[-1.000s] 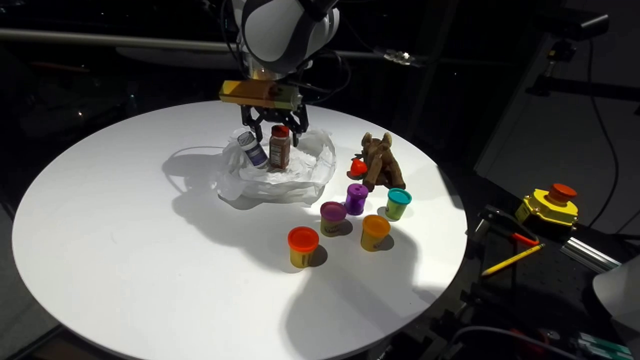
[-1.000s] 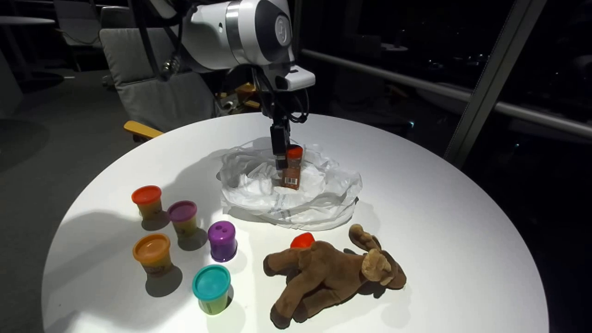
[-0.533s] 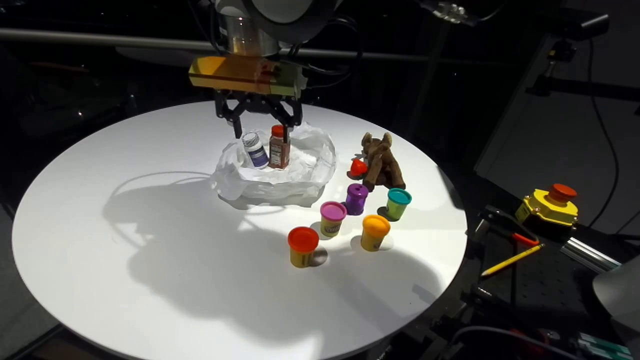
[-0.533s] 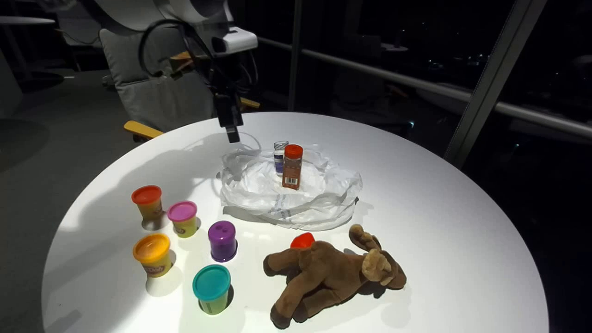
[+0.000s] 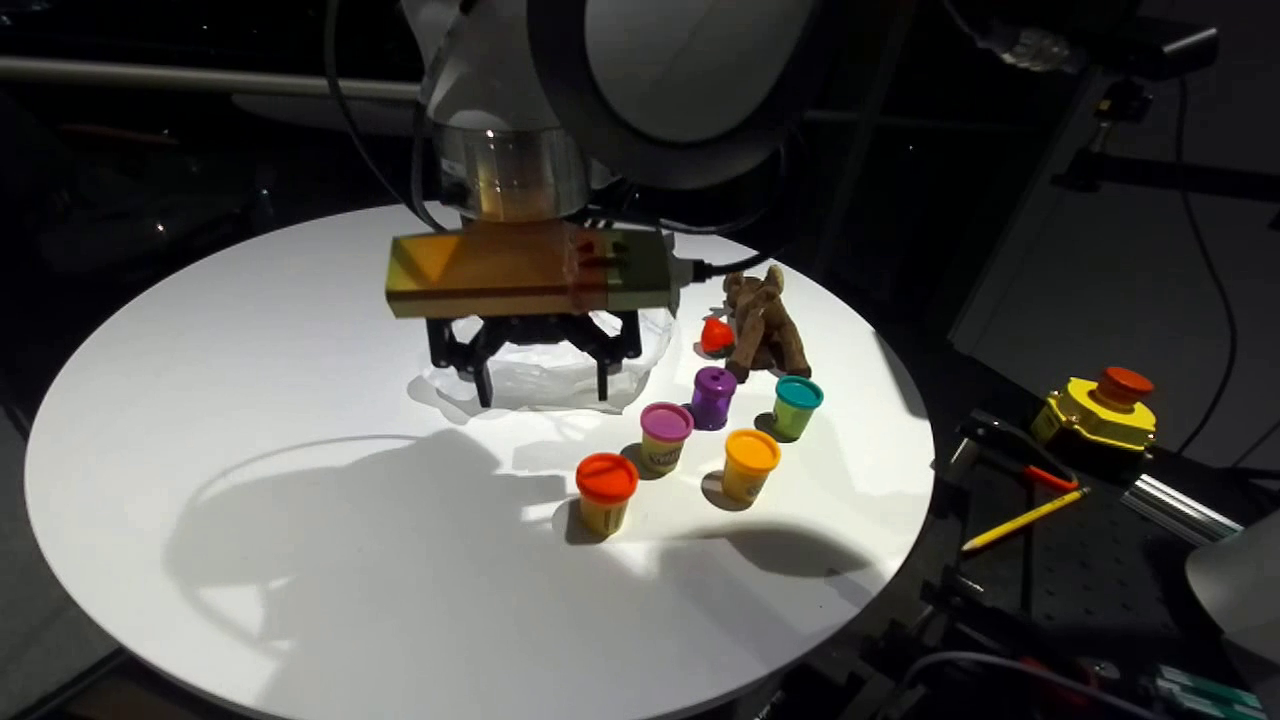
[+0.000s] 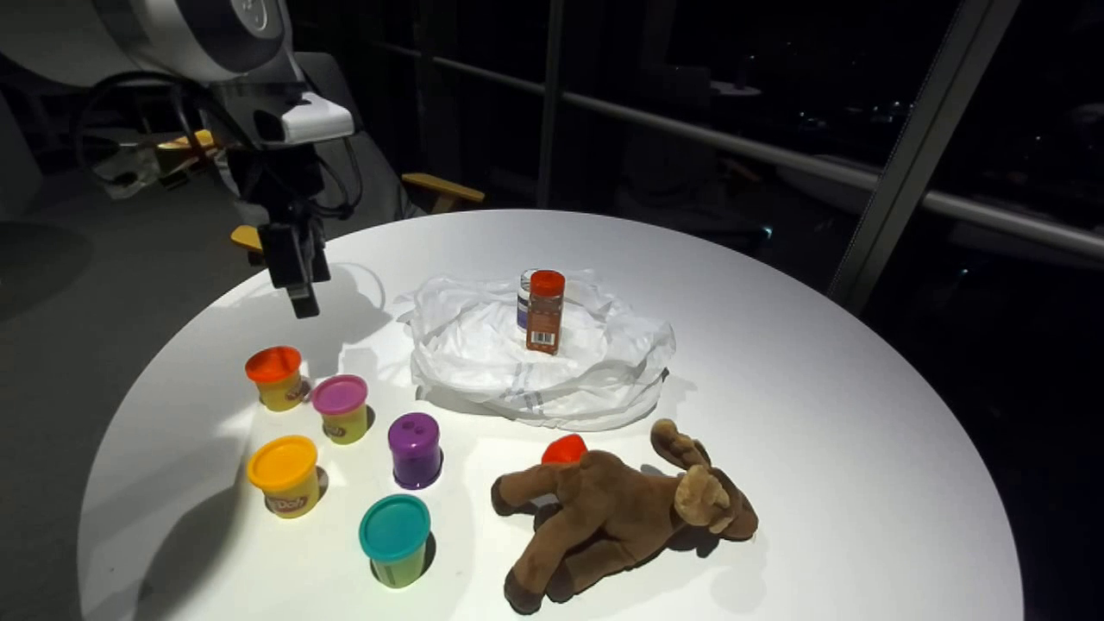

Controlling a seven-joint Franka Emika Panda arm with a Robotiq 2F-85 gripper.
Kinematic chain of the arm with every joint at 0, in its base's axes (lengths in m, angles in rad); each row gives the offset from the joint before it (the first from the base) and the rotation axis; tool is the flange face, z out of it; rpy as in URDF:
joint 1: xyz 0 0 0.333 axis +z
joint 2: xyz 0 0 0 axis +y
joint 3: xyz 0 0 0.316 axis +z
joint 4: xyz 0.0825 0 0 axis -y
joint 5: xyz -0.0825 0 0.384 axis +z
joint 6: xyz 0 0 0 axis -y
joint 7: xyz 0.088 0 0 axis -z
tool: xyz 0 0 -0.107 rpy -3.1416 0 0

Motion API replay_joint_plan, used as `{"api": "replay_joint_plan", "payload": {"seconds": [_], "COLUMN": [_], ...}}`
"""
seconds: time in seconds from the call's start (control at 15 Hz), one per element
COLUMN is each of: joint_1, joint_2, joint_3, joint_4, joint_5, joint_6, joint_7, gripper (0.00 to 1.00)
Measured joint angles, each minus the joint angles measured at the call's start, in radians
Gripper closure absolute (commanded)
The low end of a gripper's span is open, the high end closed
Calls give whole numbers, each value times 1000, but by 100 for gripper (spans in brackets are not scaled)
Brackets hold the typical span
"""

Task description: Put the contents in the white plastic bag

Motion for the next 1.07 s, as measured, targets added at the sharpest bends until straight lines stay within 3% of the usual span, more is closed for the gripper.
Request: {"api": "replay_joint_plan", "payload": {"seconds": [0.53, 0.93, 1.0, 1.07], "joint_1": [1, -20, -22, -24], "joint_2": [38, 54, 57, 60], "joint_3": [10, 45, 45, 45], "joint_4": [-57, -81, -82, -82], "joint_5": [3, 100, 110, 116], "joint_6": [-1, -3, -2, -2], "joint_7": [-10, -88, -98, -106], "gripper": [0, 0, 4, 26]}}
